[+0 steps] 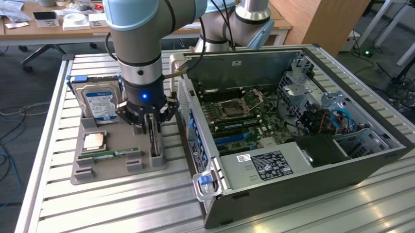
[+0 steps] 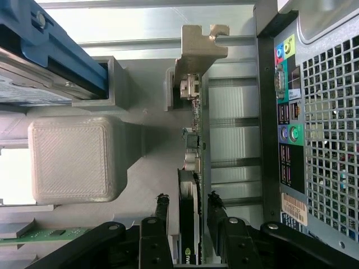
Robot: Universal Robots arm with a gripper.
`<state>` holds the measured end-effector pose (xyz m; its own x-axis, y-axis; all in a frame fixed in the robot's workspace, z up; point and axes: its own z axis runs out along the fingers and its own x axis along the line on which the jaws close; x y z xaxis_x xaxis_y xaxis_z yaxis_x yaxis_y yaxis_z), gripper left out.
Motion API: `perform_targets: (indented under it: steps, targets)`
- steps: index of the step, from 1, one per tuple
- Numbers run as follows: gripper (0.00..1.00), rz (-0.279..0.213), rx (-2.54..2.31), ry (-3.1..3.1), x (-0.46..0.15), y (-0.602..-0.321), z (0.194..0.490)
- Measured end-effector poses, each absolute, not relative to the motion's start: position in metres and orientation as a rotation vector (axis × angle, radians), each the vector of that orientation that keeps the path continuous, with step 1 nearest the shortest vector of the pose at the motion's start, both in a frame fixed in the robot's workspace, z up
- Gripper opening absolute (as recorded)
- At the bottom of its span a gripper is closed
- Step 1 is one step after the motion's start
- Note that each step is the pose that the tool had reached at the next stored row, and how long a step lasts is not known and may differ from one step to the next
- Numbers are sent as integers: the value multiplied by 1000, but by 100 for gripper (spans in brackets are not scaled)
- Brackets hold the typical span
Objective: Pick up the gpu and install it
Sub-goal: 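Pick up the gpu and move the gpu toward the slot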
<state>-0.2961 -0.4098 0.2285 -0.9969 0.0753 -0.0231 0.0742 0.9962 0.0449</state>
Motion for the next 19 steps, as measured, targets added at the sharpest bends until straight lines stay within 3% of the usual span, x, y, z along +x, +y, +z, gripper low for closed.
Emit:
perform_targets:
  steps: [19]
  targets:
    - [42,69,117,3114,-296,-411,228]
